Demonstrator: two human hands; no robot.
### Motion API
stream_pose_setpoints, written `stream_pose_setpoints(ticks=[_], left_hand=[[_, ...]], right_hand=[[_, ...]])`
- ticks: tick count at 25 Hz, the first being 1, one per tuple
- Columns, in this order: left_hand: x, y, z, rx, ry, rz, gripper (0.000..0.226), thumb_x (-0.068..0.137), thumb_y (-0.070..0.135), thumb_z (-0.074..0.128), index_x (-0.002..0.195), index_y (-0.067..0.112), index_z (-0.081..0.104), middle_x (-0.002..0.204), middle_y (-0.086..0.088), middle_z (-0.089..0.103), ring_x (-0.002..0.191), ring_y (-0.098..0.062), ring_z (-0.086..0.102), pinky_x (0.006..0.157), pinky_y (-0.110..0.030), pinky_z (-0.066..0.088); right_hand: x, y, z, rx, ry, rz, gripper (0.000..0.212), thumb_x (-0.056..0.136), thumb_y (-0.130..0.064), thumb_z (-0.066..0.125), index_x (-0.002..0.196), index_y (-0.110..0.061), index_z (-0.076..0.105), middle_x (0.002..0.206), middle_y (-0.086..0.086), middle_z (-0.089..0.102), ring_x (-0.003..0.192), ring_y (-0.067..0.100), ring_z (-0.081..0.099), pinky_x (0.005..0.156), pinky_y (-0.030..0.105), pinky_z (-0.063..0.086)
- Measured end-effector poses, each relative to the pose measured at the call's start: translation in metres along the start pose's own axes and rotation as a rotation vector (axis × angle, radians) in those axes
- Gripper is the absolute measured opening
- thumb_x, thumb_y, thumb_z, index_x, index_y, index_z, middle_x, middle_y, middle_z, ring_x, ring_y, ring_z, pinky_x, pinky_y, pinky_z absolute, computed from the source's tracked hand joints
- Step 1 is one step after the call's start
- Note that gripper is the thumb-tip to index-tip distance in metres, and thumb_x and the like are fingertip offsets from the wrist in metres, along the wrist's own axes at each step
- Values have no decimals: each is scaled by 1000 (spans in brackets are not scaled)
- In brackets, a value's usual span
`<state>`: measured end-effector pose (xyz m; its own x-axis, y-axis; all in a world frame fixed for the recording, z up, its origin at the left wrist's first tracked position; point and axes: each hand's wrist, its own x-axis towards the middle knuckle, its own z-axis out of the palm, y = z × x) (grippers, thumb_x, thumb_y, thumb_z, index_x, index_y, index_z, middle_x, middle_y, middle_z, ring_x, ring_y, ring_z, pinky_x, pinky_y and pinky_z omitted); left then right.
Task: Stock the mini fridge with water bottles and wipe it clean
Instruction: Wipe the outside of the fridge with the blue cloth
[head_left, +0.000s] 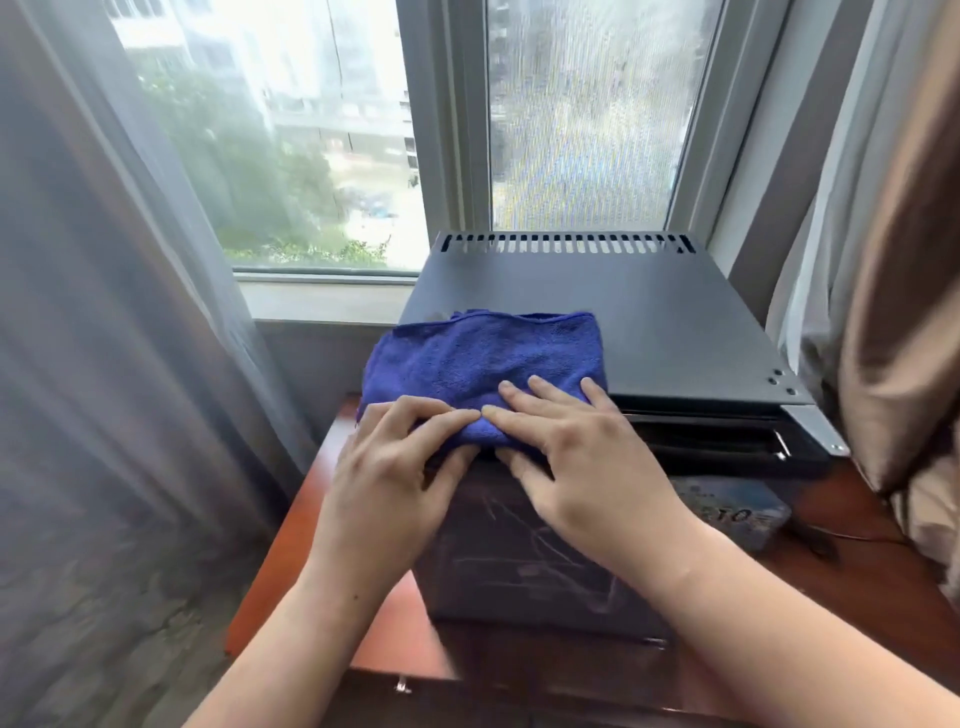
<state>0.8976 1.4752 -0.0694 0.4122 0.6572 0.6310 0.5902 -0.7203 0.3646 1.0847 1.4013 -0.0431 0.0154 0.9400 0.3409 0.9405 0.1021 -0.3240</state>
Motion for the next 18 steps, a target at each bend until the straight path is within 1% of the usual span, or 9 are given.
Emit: stream_pose_setpoints(ticks=[4,6,9,12,14,18], left_hand=[[-1,-33,-19,47,-1,-26,26,95,32,71,120,29,74,120,12,64,112,-15,58,100,-35,48],[1,-41,-24,96,5,-16,28,95,35,67,120,29,74,125,10,64,116,-18,60,103,-40,47],[4,-40,-18,86,-3,44,33,95,30,64,125,21,72,137,5,64,129,-20,58,111,-45,42],[4,-23,-5,19,-31,24,37,95,27,62,130,19,70,140,5,63,133,-16,56,116,-43,39],[5,-3,5,-2,-48,22,38,95,30,61,131,21,70,140,7,63,135,-13,56,116,-40,40],[11,50,38,-78,-85,91,39,98,37,59,135,26,67,142,11,62,136,-8,53,111,-34,46]], right_hand=[[20,-28,18,-68,-29,-43,50,98,-45,46,147,-37,52,156,-8,48,149,18,39,124,50,20],[25,-33,22,-63,-55,-42,50,99,-41,49,149,-38,48,158,-7,45,150,18,36,125,50,18],[25,-31,23,-57,-18,-26,45,101,-31,53,146,-36,53,155,-8,50,147,18,41,123,50,24],[15,-19,17,-93,27,5,41,101,-24,54,140,-34,59,149,-9,56,142,15,48,121,49,32],[4,-3,5,-89,50,33,40,100,-25,51,137,-34,60,147,-11,57,141,13,49,120,48,34],[-33,45,-31,-89,32,109,45,98,-29,46,141,-39,54,152,-17,50,145,7,41,124,42,26]])
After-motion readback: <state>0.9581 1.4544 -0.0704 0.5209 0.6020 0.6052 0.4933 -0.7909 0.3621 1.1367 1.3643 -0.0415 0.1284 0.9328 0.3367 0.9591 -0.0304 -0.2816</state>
